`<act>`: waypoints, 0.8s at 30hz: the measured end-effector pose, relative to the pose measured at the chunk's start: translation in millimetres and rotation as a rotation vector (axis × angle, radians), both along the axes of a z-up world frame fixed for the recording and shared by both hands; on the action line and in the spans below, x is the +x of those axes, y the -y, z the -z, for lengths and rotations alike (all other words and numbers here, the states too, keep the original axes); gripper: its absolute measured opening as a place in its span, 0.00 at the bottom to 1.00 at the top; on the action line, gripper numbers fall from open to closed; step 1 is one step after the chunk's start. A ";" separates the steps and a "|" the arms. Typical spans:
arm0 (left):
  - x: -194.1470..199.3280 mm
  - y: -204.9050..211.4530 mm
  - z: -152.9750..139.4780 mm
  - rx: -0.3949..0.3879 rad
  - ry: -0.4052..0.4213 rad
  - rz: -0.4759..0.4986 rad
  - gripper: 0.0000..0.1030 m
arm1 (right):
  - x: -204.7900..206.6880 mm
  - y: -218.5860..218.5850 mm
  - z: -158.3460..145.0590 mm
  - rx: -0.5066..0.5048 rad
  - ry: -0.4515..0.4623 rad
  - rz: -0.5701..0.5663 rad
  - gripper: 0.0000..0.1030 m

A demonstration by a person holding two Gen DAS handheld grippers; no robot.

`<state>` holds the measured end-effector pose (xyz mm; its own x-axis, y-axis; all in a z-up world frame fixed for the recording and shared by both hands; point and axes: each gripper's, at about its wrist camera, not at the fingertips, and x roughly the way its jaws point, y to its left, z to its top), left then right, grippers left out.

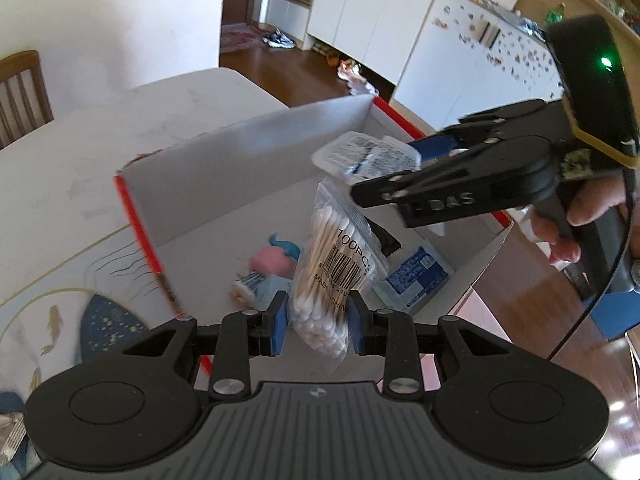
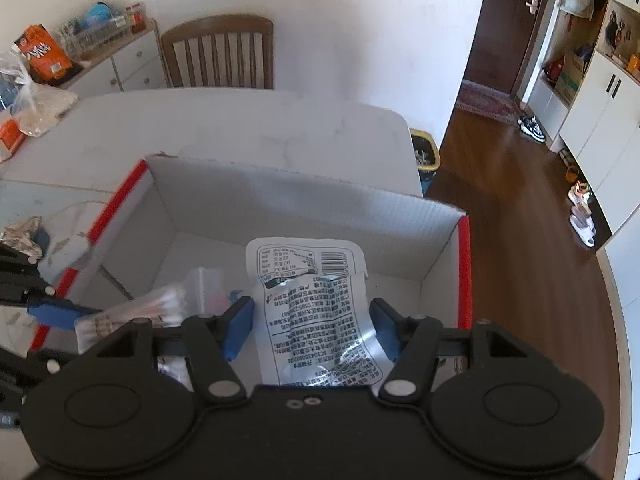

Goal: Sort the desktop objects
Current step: 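Lower sachet into red box and open right gripper while left gripper releases swab bag inside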

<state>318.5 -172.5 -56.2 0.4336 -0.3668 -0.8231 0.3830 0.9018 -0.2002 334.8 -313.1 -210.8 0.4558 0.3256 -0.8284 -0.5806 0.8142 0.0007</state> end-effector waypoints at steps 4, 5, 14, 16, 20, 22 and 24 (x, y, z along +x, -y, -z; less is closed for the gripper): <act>8.8 11.8 7.2 0.036 -0.032 0.014 0.29 | 12.2 -4.4 13.5 -0.033 -0.027 0.018 0.61; 10.7 14.4 8.9 0.041 -0.040 0.017 0.29 | 14.8 -5.7 16.4 -0.038 -0.035 0.025 0.61; 21.2 37.2 20.3 0.096 -0.112 0.048 0.29 | 25.4 -15.7 42.3 -0.078 -0.091 0.031 0.61; 22.9 41.6 21.4 0.105 -0.122 0.060 0.29 | 25.7 -18.1 47.9 -0.091 -0.099 0.023 0.62; 24.4 48.7 23.6 0.114 -0.140 0.074 0.29 | 26.4 -22.0 56.4 -0.109 -0.112 0.021 0.62; 25.0 52.2 24.7 0.119 -0.147 0.075 0.29 | 27.4 -24.2 59.8 -0.117 -0.117 0.021 0.62; 25.1 53.2 26.2 0.120 -0.157 0.075 0.29 | 29.9 -26.5 63.2 -0.123 -0.125 0.019 0.62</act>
